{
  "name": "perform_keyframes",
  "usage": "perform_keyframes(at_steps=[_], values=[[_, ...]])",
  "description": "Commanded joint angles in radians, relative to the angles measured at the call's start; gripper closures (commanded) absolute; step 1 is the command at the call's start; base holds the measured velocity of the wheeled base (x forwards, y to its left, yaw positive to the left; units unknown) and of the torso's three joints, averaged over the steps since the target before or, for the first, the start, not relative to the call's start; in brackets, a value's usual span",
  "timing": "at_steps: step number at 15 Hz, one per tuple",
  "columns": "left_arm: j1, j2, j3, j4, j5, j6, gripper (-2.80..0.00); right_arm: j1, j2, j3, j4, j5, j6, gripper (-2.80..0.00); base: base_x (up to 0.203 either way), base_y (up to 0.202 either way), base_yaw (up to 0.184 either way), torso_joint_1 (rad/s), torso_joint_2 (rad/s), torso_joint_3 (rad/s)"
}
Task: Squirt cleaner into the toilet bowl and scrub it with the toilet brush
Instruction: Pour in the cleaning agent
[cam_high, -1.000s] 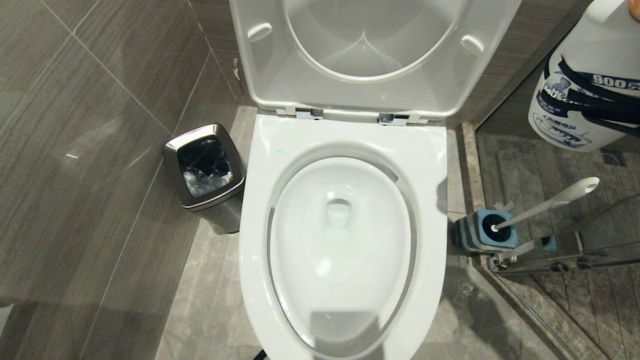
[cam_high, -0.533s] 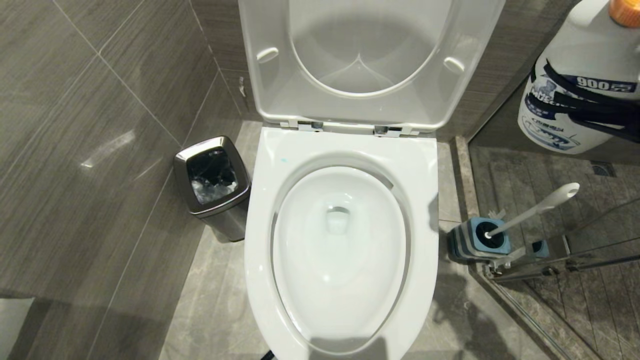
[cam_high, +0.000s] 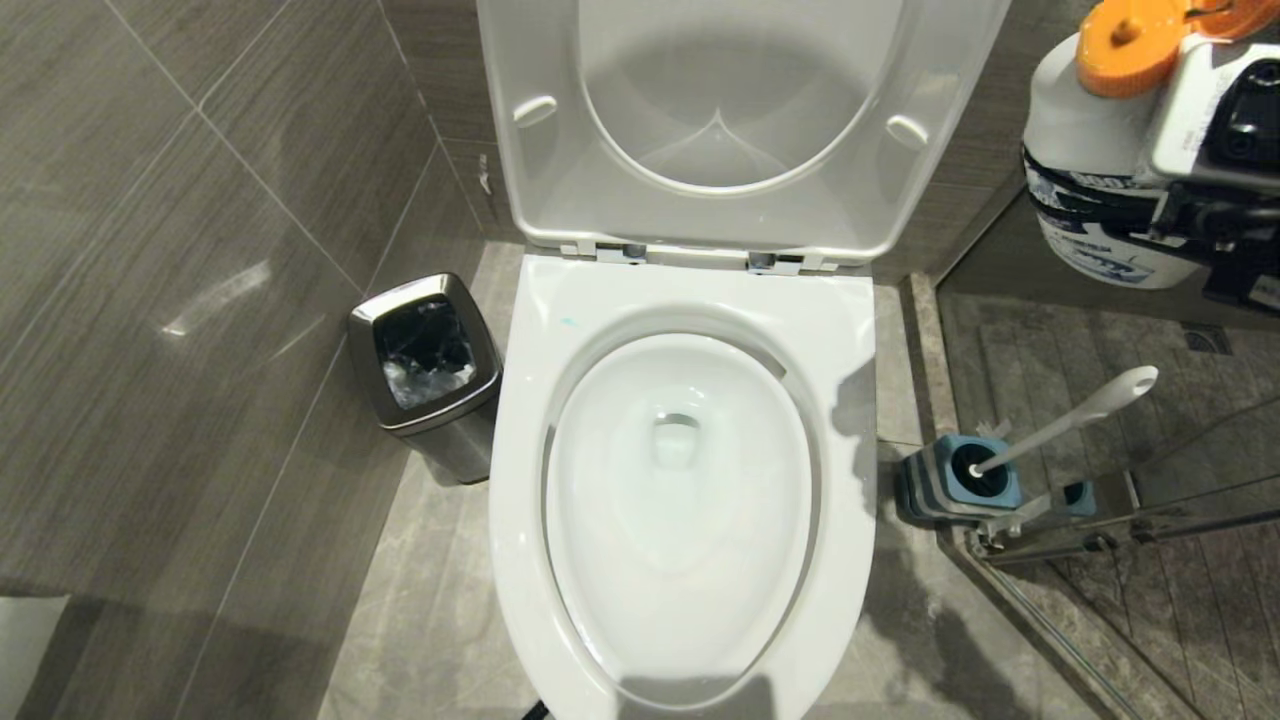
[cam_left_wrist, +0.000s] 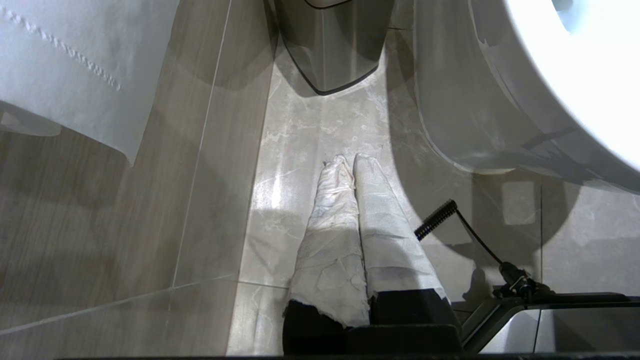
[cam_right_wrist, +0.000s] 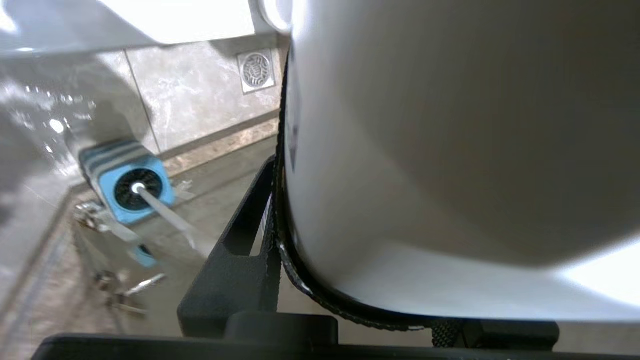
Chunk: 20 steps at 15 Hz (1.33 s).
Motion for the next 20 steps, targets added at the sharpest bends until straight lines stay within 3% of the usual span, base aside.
perform_keyframes(at_steps=[1,3,6,20], values=[[0.0,-0.001,0.0,0.001,0.0,0.0,0.0,0.064,0.035,-0.002,0.003,-0.016,-0.088,0.0,0.0,0.0,0.0,0.0,0.0,0.0],[0.0,-0.001,0.0,-0.001,0.0,0.0,0.0,0.099,0.068,-0.03,0.0,-0.031,-0.144,0.0,0.0,0.0,0.0,0.0,0.0,0.0],[0.0,-0.001,0.0,0.0,0.0,0.0,0.0,0.148,0.098,-0.053,0.0,-0.143,-0.191,0.0,0.0,0.0,0.0,0.0,0.0,0.0],[0.0,-0.001,0.0,0.001,0.0,0.0,0.0,0.154,0.144,-0.073,-0.058,-0.32,-0.211,0.0,0.0,0.0,0.0,0.0,0.0,0.0]])
